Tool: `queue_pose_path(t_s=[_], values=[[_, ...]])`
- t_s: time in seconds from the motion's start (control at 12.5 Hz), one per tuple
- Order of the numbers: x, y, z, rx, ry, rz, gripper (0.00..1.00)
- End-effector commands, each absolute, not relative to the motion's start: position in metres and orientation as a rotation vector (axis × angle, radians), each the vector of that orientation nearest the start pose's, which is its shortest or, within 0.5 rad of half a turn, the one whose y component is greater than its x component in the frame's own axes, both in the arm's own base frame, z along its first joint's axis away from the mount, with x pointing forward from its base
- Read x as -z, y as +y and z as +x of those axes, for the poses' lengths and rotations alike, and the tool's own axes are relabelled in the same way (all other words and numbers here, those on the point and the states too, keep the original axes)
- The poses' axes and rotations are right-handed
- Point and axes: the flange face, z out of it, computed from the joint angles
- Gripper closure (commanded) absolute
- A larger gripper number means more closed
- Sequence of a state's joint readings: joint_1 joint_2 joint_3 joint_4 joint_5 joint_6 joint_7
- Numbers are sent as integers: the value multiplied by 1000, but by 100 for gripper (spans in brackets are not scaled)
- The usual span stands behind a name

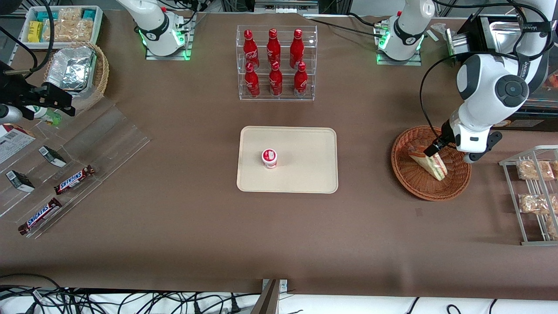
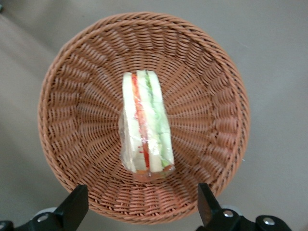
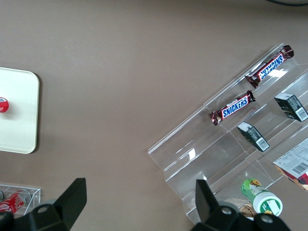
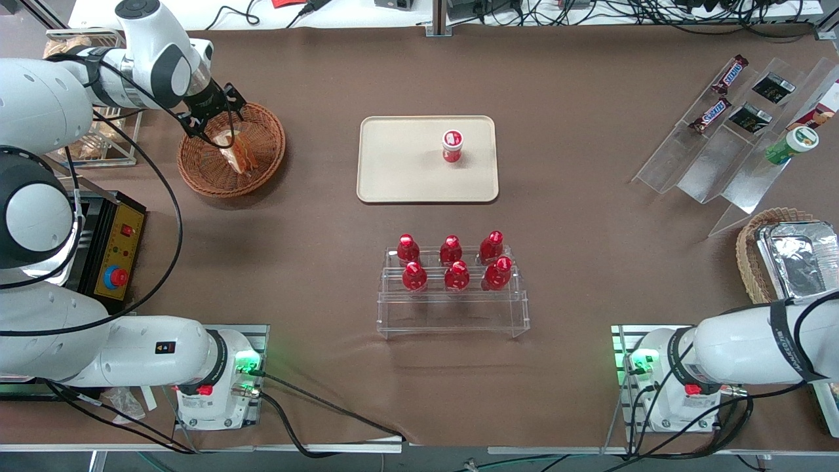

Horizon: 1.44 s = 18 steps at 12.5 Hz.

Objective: Place sandwich from basket to tray
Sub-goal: 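Lower the open left gripper around the sandwich and close it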

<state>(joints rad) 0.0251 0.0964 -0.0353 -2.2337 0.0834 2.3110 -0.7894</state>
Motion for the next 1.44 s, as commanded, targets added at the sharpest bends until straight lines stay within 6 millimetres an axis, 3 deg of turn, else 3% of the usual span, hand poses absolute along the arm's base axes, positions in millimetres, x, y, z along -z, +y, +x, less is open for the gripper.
queue_pose_path(t_s=[0.0,0.48,1.36], values=[[-313,-10,534,77,-1112,-2805,0],[-275,-36,536,97,-1101,-2746,0],[-263,-32,537,114,-996,-2724,0]])
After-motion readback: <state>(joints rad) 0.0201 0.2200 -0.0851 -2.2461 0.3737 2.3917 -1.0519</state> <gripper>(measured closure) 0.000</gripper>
